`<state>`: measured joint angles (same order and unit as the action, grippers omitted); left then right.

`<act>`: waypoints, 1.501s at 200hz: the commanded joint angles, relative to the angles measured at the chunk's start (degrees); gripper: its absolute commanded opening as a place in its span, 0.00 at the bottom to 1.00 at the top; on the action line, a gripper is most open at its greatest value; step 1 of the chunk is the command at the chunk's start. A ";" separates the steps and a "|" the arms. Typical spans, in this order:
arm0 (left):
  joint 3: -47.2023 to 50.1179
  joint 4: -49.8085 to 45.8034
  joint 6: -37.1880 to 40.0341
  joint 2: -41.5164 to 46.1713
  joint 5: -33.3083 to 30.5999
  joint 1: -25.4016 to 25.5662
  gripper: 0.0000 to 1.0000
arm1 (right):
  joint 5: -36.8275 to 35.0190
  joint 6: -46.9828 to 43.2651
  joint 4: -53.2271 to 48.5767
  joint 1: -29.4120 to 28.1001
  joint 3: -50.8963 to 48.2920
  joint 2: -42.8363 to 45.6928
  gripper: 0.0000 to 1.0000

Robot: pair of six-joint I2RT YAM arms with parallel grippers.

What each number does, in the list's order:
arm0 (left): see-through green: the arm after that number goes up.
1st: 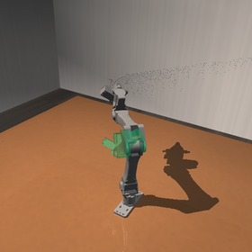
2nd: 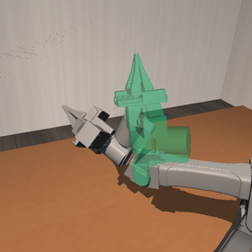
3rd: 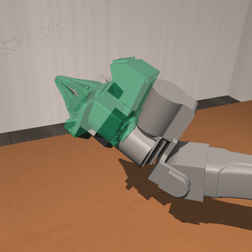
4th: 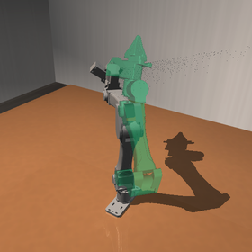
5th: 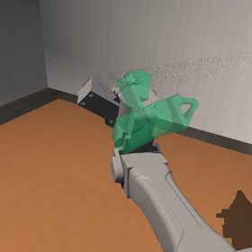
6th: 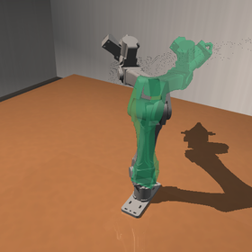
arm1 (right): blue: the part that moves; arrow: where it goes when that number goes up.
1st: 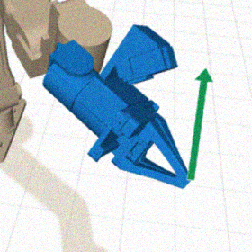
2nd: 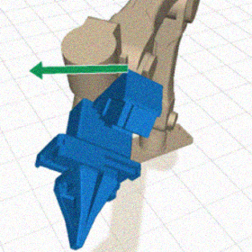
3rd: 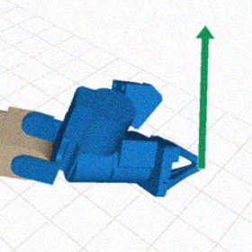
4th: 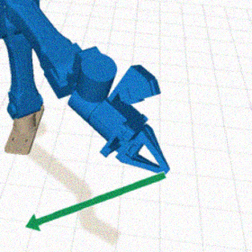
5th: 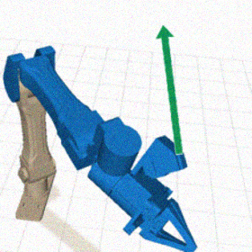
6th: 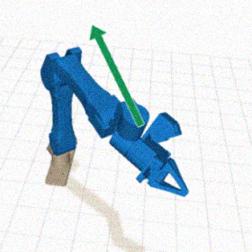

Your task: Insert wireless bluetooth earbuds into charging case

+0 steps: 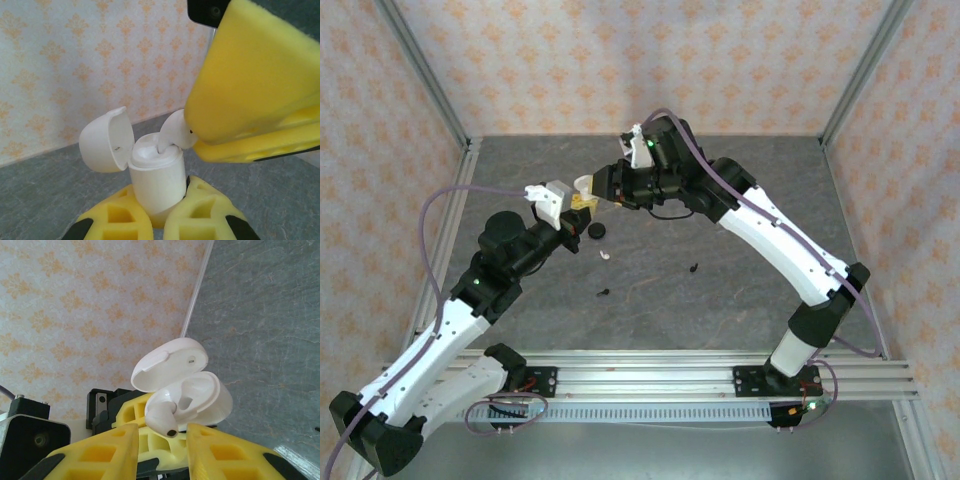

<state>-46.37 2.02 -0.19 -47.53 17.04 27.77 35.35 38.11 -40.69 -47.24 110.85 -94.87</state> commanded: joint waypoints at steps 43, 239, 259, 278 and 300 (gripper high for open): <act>-1.53 2.97 -0.69 -0.81 -1.10 0.62 0.00 | -0.81 -3.17 -3.28 -1.06 5.70 -0.37 0.31; -1.18 2.31 -0.27 -1.32 0.98 0.66 0.00 | -0.58 -5.42 -7.24 1.37 9.53 -3.87 0.35; -1.02 2.13 -0.05 -1.19 1.17 0.65 0.00 | 0.28 -4.89 -6.91 1.28 9.47 -4.35 0.35; -0.67 2.37 -0.17 -1.10 1.16 0.68 0.00 | 0.30 -4.73 -6.86 1.01 9.12 -4.57 0.35; -0.43 2.46 -0.17 -1.12 1.11 0.65 0.00 | 0.41 -4.45 -6.68 0.60 9.09 -4.62 0.34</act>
<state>-46.37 2.31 -0.14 -49.04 17.56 28.12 34.76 33.36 -47.59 -45.95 118.83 -99.74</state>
